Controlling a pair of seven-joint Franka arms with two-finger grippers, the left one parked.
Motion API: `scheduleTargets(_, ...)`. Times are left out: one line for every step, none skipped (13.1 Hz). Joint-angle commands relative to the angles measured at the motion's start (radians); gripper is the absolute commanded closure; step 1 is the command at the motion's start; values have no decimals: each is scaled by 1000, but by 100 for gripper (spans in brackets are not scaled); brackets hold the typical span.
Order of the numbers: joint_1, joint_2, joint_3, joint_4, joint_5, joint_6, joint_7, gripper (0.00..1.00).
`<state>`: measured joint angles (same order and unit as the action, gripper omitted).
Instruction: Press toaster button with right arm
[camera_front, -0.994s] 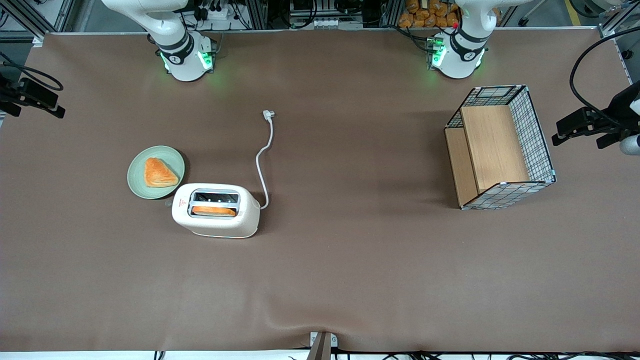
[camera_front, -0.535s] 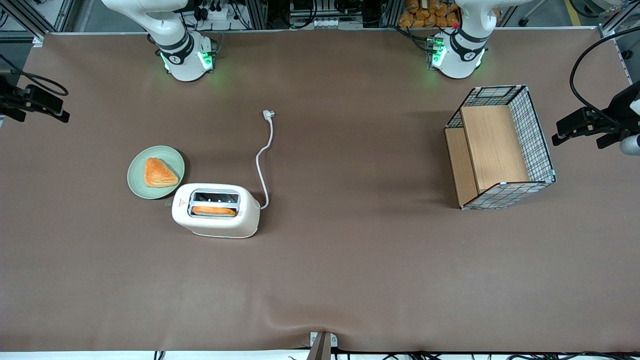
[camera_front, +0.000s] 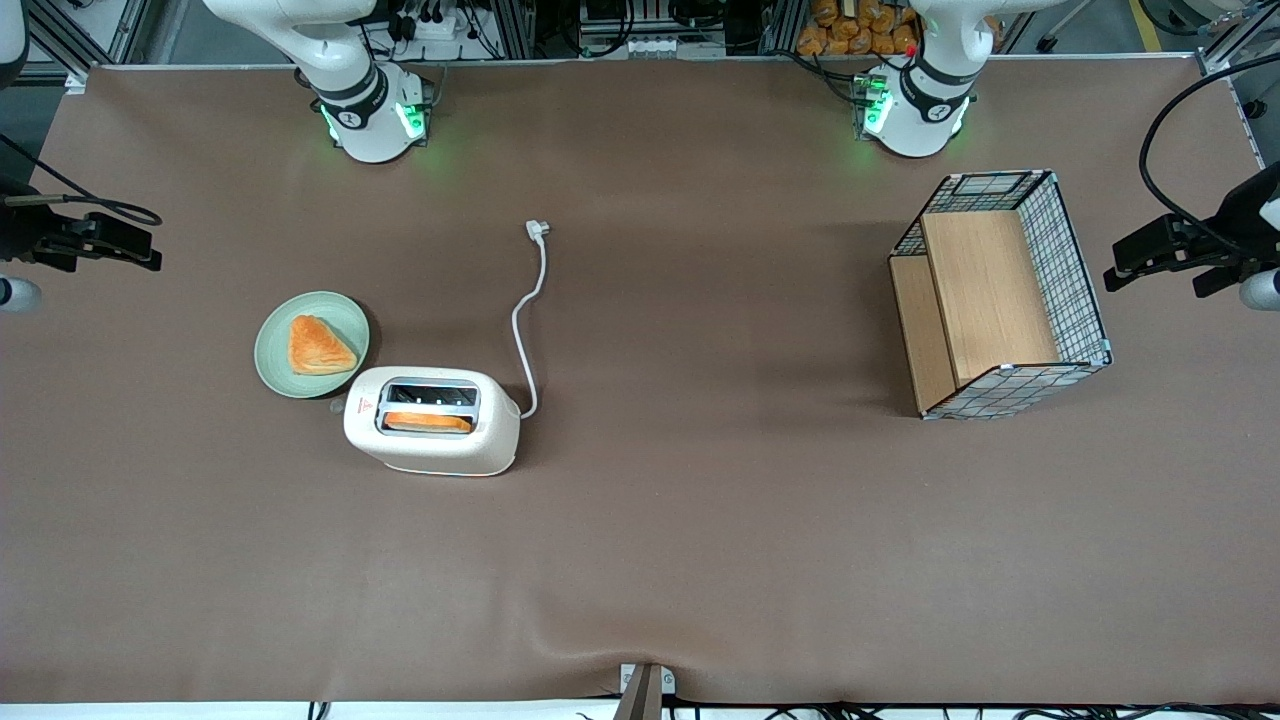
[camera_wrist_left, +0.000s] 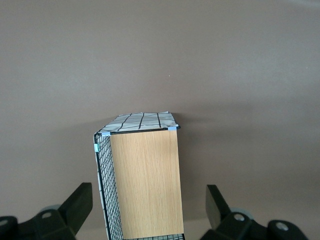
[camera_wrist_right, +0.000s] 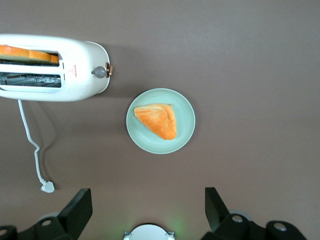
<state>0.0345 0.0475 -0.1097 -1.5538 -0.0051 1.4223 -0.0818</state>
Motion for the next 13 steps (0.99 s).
scheduleTargets(2,15,7,29,-12,-25,-4,0)
scheduleTargets(5,23,7,29,-4,-23,-4,0)
scheduleTargets(7,25,10,31,-4,-22,-1,0)
scheduleTargets(11,26,12,31,-3,-20,8,0)
scheduleTargets(19,26,12,31,-3,-20,16,0)
scheduleTargets(19,25,12,32,-3,-19,16,0)
scheduleTargets(19,26,12,32,-3,-19,16,0)
scheduleTargets(19,26,12,32,0,-17,16,0)
scheduleTargets(16,26,12,31,8,-20,16,0)
scheduleTargets(13,32,12,29,13,-23,16,0)
scheduleTargets(8,41,12,29,17,-25,16,0)
scheduleTargets(4,46,12,29,34,-25,16,0)
scheduleTargets(4,57,12,28,62,-25,16,0)
